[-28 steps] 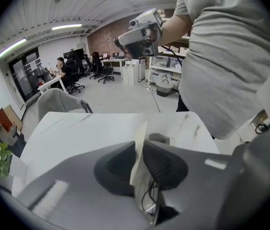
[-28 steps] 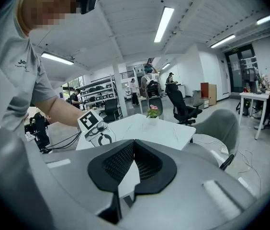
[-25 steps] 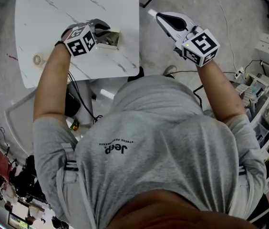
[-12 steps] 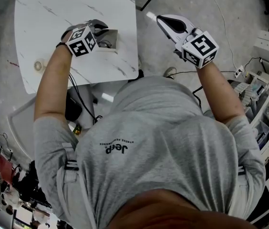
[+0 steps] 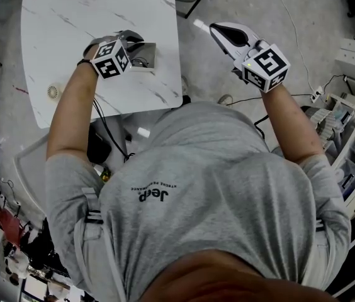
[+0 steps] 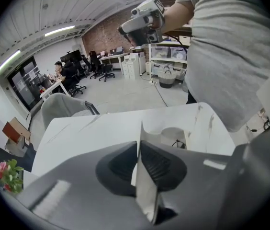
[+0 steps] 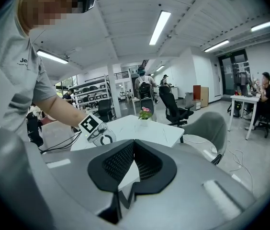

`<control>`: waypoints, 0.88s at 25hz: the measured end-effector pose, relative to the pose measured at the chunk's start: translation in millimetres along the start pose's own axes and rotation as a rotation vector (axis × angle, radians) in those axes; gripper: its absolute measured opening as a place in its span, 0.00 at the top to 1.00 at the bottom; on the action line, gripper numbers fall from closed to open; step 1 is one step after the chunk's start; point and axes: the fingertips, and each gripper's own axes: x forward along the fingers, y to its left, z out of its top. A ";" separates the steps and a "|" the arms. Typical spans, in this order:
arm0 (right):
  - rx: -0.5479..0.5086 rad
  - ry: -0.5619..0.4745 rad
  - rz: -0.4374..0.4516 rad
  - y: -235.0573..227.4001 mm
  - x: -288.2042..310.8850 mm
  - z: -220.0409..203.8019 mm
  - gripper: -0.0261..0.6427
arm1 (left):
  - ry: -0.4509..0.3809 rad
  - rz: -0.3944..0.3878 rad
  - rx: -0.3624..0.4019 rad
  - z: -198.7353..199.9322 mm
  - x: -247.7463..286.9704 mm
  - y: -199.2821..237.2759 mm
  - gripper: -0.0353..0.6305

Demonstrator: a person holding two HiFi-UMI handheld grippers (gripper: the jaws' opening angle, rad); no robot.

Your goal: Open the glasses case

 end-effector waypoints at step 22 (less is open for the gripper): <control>0.021 -0.126 -0.170 -41.6 -128.1 5.0 0.95 | -0.362 0.067 -0.236 148.2 -55.1 27.4 0.46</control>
